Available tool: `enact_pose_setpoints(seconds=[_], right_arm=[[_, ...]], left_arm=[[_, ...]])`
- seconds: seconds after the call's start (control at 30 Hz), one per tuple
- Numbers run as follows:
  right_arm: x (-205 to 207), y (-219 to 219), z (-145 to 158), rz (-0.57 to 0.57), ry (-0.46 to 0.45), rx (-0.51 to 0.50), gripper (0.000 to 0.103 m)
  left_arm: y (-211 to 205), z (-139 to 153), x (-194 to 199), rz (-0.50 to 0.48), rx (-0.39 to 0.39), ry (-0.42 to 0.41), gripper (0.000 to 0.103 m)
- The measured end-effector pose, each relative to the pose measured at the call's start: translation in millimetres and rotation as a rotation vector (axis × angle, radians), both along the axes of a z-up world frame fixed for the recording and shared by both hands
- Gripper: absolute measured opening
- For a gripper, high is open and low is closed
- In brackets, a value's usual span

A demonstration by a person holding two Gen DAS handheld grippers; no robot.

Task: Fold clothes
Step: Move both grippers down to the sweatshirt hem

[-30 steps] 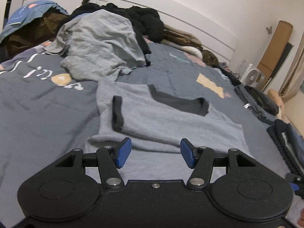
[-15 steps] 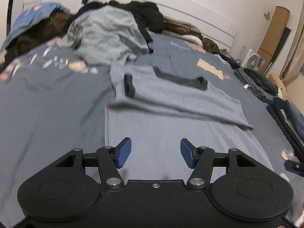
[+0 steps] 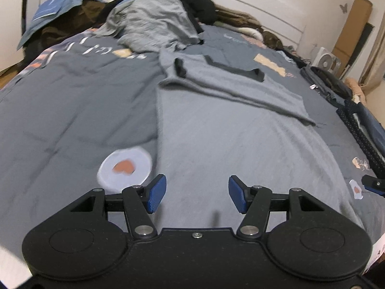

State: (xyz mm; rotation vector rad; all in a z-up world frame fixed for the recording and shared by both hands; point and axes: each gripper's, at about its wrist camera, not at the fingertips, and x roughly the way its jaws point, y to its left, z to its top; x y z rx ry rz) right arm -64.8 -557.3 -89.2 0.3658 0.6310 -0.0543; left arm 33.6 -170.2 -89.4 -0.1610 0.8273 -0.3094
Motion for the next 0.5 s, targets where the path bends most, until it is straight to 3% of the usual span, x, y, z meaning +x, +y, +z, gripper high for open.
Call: enact_pose_setpoints(seconds=[0.3,0.5], right_arm=[[-37.3,8.5,-0.9,-0.008,0.045,0.066,0.067],[-37.8,5.3,20.4,0.036,0.143,0.027,0.067]], left_arm=[[16.5,-0.1,-18.5,-0.034,-0.006,0.173,0.057],[12.9,-1.1,-32.9,-0.095,0.104,0.292,0.057]])
